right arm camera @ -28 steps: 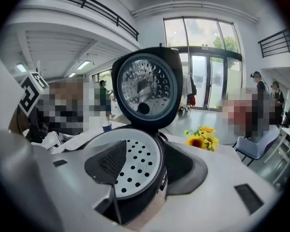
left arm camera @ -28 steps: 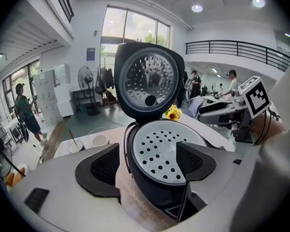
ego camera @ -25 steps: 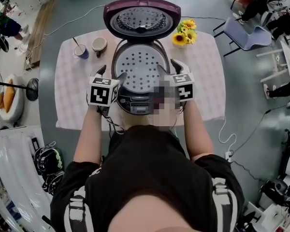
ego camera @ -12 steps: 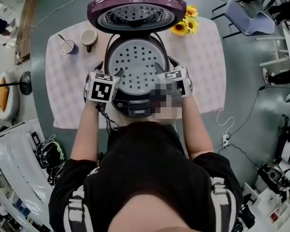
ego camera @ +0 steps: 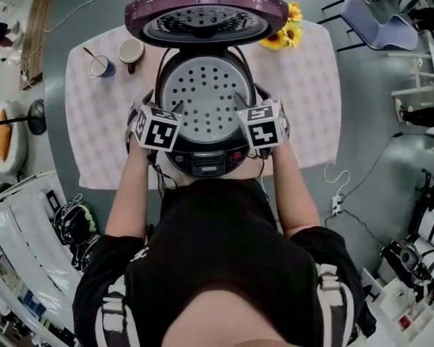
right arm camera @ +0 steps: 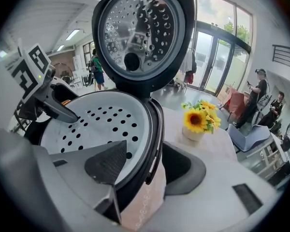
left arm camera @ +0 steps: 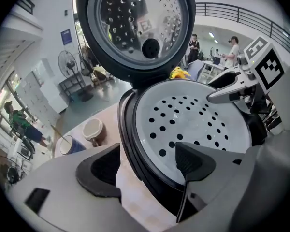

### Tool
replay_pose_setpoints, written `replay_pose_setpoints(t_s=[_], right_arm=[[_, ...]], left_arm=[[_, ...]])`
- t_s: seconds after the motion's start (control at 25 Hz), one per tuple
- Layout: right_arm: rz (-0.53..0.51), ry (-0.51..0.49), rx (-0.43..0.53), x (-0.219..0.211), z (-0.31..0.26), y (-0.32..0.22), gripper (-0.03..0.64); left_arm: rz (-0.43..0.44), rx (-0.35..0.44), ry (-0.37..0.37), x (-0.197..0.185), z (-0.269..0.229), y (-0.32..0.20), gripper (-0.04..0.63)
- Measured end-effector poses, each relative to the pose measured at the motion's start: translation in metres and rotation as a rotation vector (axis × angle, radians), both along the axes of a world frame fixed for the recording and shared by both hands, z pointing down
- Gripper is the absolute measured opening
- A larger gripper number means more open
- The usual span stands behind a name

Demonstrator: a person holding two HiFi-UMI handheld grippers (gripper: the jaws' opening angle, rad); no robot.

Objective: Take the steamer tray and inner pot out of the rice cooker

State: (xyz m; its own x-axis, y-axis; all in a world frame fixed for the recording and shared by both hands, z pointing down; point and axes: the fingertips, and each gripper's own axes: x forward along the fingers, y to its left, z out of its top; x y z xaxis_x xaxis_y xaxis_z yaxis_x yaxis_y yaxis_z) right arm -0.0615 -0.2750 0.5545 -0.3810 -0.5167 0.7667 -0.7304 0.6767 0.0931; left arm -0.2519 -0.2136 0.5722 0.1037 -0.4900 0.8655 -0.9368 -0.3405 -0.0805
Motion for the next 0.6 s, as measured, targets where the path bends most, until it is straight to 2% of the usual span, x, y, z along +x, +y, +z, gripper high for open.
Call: replay_pose_setpoints(t_s=[0.08, 0.24, 0.44, 0.6], right_arm=[[0.0, 0.003, -0.001, 0.0, 0.0, -0.002, 0.225], [-0.003, 0.015, 0.005, -0.002, -0.002, -0.002, 0.21], [-0.021, 0.027, 0.036, -0.005, -0.01, 0.001, 0.198], [-0.014, 0.012, 0.076, -0.007, -0.022, 0.0, 0.15]], left_arm=[[-0.008, -0.001, -0.006, 0.0, 0.001, -0.002, 0.349], [-0.047, 0.001, -0.006, -0.003, 0.001, -0.001, 0.291], [-0.045, 0.014, -0.009, -0.005, -0.006, 0.003, 0.248], [-0.039, 0.037, -0.014, -0.002, -0.017, 0.001, 0.21]])
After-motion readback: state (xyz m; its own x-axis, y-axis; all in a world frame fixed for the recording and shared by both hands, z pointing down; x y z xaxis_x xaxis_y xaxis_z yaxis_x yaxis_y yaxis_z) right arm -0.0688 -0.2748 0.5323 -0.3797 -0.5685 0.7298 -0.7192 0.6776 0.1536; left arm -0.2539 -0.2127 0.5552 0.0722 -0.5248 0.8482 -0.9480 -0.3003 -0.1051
